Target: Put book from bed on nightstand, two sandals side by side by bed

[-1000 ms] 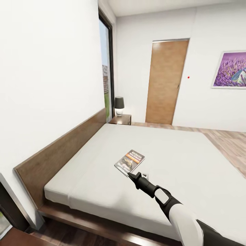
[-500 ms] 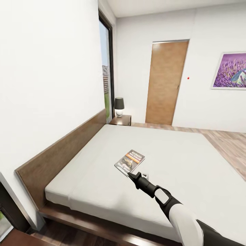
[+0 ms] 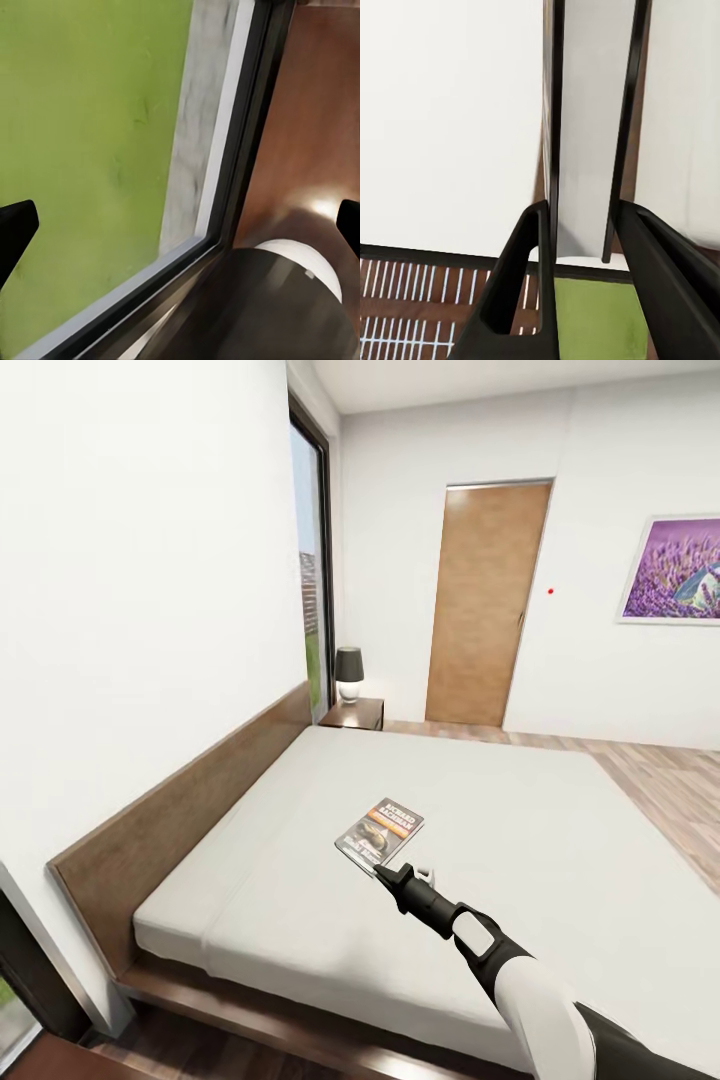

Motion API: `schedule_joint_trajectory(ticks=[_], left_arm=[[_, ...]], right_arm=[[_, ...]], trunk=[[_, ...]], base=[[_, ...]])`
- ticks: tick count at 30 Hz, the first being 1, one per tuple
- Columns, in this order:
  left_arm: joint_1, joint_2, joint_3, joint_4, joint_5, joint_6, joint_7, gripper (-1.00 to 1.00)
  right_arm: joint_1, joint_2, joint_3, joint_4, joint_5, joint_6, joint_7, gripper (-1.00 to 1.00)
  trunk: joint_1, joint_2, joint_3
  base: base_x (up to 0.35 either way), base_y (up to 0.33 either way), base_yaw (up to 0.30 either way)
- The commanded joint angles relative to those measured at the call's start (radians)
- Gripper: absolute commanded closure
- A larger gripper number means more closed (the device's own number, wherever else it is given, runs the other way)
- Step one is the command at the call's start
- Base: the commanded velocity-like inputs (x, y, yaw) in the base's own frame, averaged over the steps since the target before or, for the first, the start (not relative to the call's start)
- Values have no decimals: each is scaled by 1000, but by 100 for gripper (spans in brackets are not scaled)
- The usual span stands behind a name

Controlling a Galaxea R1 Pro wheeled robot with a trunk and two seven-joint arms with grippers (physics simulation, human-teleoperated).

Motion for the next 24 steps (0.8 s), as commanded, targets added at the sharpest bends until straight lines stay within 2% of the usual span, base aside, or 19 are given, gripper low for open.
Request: schedule_joint_trajectory(ticks=[1,24], left_arm=[[-6,0,-7,-1,11,1,10,-100],[-6,-1,-7,-1,10,1,11,-100]], right_arm=[[0,0,-2,-1,-6,8,0,100],[0,0,-1,-1,-6,8,0,100]], trunk=[[-4,6,2],[-92,167,74]], base=[[0,0,0],[0,0,0]])
